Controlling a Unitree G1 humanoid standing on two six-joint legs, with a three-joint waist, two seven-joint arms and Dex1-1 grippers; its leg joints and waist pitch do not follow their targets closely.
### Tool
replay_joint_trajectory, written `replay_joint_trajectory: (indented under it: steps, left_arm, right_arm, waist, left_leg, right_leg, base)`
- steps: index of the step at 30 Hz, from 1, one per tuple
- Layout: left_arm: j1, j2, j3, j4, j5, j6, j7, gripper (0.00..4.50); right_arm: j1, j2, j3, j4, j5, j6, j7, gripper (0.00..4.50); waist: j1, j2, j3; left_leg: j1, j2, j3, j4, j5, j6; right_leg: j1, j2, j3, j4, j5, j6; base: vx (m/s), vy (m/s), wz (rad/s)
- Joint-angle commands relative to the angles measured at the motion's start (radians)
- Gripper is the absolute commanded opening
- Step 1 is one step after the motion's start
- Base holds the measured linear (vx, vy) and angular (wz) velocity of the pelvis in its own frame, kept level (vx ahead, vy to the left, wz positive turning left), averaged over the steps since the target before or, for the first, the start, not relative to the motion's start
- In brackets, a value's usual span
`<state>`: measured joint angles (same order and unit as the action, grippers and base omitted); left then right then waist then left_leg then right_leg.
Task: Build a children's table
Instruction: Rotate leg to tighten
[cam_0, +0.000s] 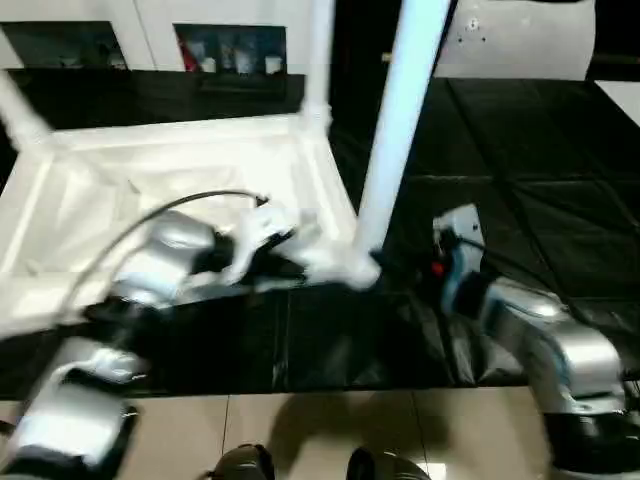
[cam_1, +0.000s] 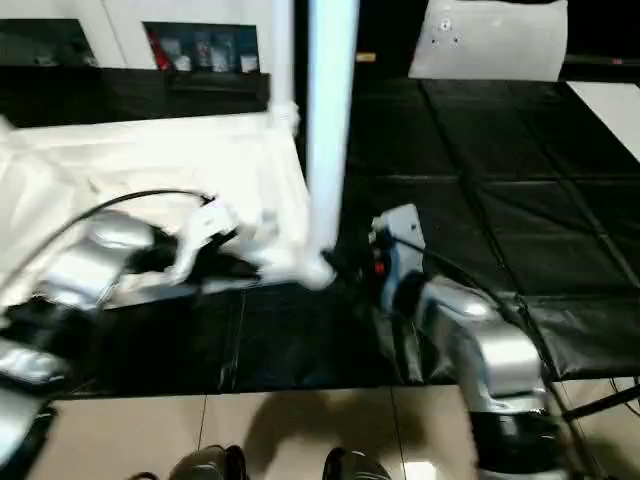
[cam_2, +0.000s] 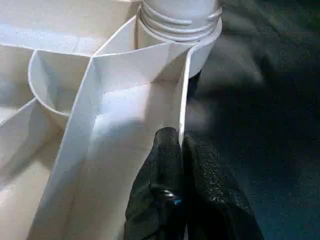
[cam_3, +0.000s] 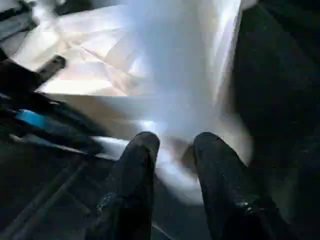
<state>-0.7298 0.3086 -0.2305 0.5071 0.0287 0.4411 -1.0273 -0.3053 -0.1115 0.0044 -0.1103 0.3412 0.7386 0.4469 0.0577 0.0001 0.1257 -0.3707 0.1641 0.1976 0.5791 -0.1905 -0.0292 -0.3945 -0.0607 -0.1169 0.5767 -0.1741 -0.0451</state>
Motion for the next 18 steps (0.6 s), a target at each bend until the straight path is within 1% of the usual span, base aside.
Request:
replay_joint_trajectory:
  steps: [1,2,3,4,5,6,7,8,9,10,11,12,13,14,15,16,17,18]
  left_arm:
    - [-0.028,-0.060,0.028,0.021,-0.016,0.028,0.113,0.00]
    - [-0.030,-0.065,0.030,0.023,-0.015,0.027,0.121,0.00]
    - [-0.040,-0.084,0.029,0.045,-0.010,0.000,0.138,0.00]
    - [-0.041,-0.086,0.026,0.048,-0.009,-0.007,0.135,0.00]
    - [-0.043,-0.088,0.020,0.054,-0.005,-0.020,0.132,0.00]
    - [-0.045,-0.085,0.004,0.061,0.003,-0.053,0.115,0.00]
    - [-0.044,-0.084,0.000,0.062,0.005,-0.062,0.111,0.00]
    - [-0.043,-0.081,-0.005,0.065,0.009,-0.068,0.105,0.00]
    - [-0.043,-0.081,-0.005,0.065,0.009,-0.068,0.105,0.00]
    - [-0.042,-0.072,-0.014,0.073,0.011,-0.111,0.087,0.00]
    - [-0.042,-0.070,-0.014,0.075,0.010,-0.112,0.085,0.00]
    - [-0.042,-0.065,-0.015,0.080,0.008,-0.116,0.085,0.00]
    - [-0.037,-0.050,-0.021,0.087,0.009,-0.172,0.064,0.00]
    - [-0.036,-0.048,-0.021,0.089,0.009,-0.180,0.061,0.00]
    - [-0.032,-0.042,-0.017,0.096,0.008,-0.211,0.061,0.00]
    - [-0.026,-0.034,-0.008,0.106,0.005,-0.251,0.062,0.00]
    - [-0.023,-0.032,0.001,0.112,0.000,-0.258,0.068,0.00]
    - [-0.017,-0.033,0.021,0.113,-0.020,-0.269,0.065,0.00]
  right_arm:
    - [-0.021,0.075,0.010,0.039,-0.015,0.011,-0.124,1.04]
    - [-0.023,0.084,0.007,0.045,-0.018,0.010,-0.136,1.04]
    - [-0.028,0.119,0.000,0.074,-0.034,-0.024,-0.177,1.04]
    - [-0.028,0.126,-0.003,0.077,-0.034,-0.030,-0.182,1.26]
    - [-0.028,0.136,-0.008,0.082,-0.034,-0.038,-0.190,1.34]
    - [-0.028,0.150,-0.017,0.085,-0.043,-0.052,-0.212,1.39]
    - [-0.027,0.154,-0.019,0.084,-0.045,-0.055,-0.218,1.50]
    - [-0.026,0.157,-0.018,0.081,-0.047,-0.056,-0.220,1.50]
    - [-0.026,0.157,-0.018,0.081,-0.047,-0.056,-0.220,1.60]
    - [-0.018,0.150,-0.011,0.069,-0.057,-0.068,-0.220,1.73]
    - [-0.015,0.148,-0.010,0.063,-0.056,-0.069,-0.217,1.81]
    - [-0.006,0.142,-0.005,0.045,-0.051,-0.072,-0.212,1.88]
    - [0.007,0.125,0.001,0.013,-0.055,-0.077,-0.210,1.94]
    - [0.009,0.123,0.002,0.010,-0.056,-0.078,-0.210,2.05]
    - [0.026,0.112,0.010,-0.021,-0.053,-0.074,-0.199,2.16]
    - [0.050,0.097,0.020,-0.064,-0.049,-0.069,-0.184,2.25]
    - [0.065,0.092,0.025,-0.087,-0.046,-0.067,-0.175,2.25]
    - [0.092,0.075,0.040,-0.127,-0.039,-0.056,-0.157,2.39]
  waist:
    - [0.004,0.015,-0.090]
    - [0.002,0.013,-0.095]
    - [0.007,0.024,-0.108]
    - [0.007,0.022,-0.109]
    - [0.006,0.018,-0.112]
    - [0.006,0.018,-0.114]
    - [0.008,0.024,-0.115]
    - [0.010,0.022,-0.114]
    - [0.010,0.023,-0.113]
    - [0.009,0.016,-0.115]
    - [0.011,0.019,-0.114]
    - [0.012,0.021,-0.112]
    - [0.015,0.022,-0.115]
    - [0.015,0.022,-0.115]
    - [0.014,0.024,-0.120]
    - [0.017,0.025,-0.120]
    - [0.017,0.021,-0.122]
    - [0.018,0.023,-0.122]
  left_leg:
    - [0.011,0.087,-0.052,-0.066,-0.089,0.013]
    - [0.011,0.087,-0.049,-0.063,-0.053,0.024]
    - [0.011,0.087,-0.049,-0.053,0.050,0.059]
    - [0.008,0.086,-0.049,-0.051,0.071,0.073]
    - [0.005,0.083,-0.049,-0.049,0.086,0.098]
    - [0.006,0.083,-0.047,-0.048,0.081,0.106]
    - [0.008,0.082,-0.045,-0.046,0.060,0.111]
    - [0.007,0.082,-0.045,-0.047,0.036,0.107]
    - [0.005,0.082,-0.045,-0.048,0.026,0.103]
    - [0.005,0.083,-0.045,-0.049,0.004,0.096]
    - [0.007,0.084,-0.045,-0.048,-0.007,0.088]
    - [0.008,0.083,-0.043,-0.048,-0.026,0.074]
    - [0.010,0.085,-0.044,-0.048,-0.041,0.053]
    - [0.009,0.084,-0.044,-0.047,-0.041,0.050]
    - [0.010,0.084,-0.045,-0.047,-0.040,0.046]
    - [0.012,0.085,-0.044,-0.045,-0.048,0.044]
    - [0.009,0.083,-0.044,-0.045,-0.046,0.044]
    - [0.008,0.083,-0.044,-0.045,-0.049,0.044]
  right_leg:
    - [0.059,-0.133,0.086,-0.054,-0.132,-0.228]
    - [0.057,-0.132,0.088,-0.049,-0.081,-0.236]
    - [0.058,-0.125,0.085,-0.026,0.080,-0.260]
    - [0.056,-0.122,0.084,-0.022,0.125,-0.261]
    - [0.060,-0.123,0.082,-0.016,0.166,-0.266]
    - [0.061,-0.124,0.082,-0.017,0.166,-0.267]
    - [0.060,-0.128,0.082,-0.022,0.144,-0.265]
    - [0.064,-0.128,0.082,-0.024,0.118,-0.263]
    - [0.064,-0.127,0.082,-0.026,0.101,-0.260]
    - [0.067,-0.126,0.081,-0.030,0.062,-0.250]
    - [0.065,-0.129,0.081,-0.031,0.038,-0.245]
    - [0.063,-0.127,0.082,-0.035,0.000,-0.236]
    - [0.064,-0.125,0.083,-0.036,-0.032,-0.222]
    - [0.064,-0.123,0.084,-0.035,-0.032,-0.217]
    - [0.066,-0.123,0.083,-0.032,-0.031,-0.215]
    - [0.062,-0.122,0.083,-0.036,-0.036,-0.207]
    - [0.066,-0.122,0.084,-0.030,-0.020,-0.206]
    - [0.066,-0.123,0.084,-0.031,-0.025,-0.203]
  base:
    - [0.000,0.000,0.00]
    - [0.000,0.000,0.00]
    - [0.000,0.000,0.00]
    - [0.000,0.000,0.00]
    - [0.000,0.000,0.00]
    - [0.000,0.000,0.00]
    - [0.000,0.000,0.00]
    - [0.000,0.000,0.00]
    - [0.000,0.000,0.00]
    - [0.000,0.000,0.00]
    - [0.000,0.000,0.00]
    - [0.000,0.000,0.00]
    - [0.000,0.000,0.00]
    - [0.000,0.000,0.00]
    - [0.000,0.000,0.00]
    - [0.000,0.000,0.00]
    - [0.000,0.000,0.00]
    - [0.000,0.000,0.00]
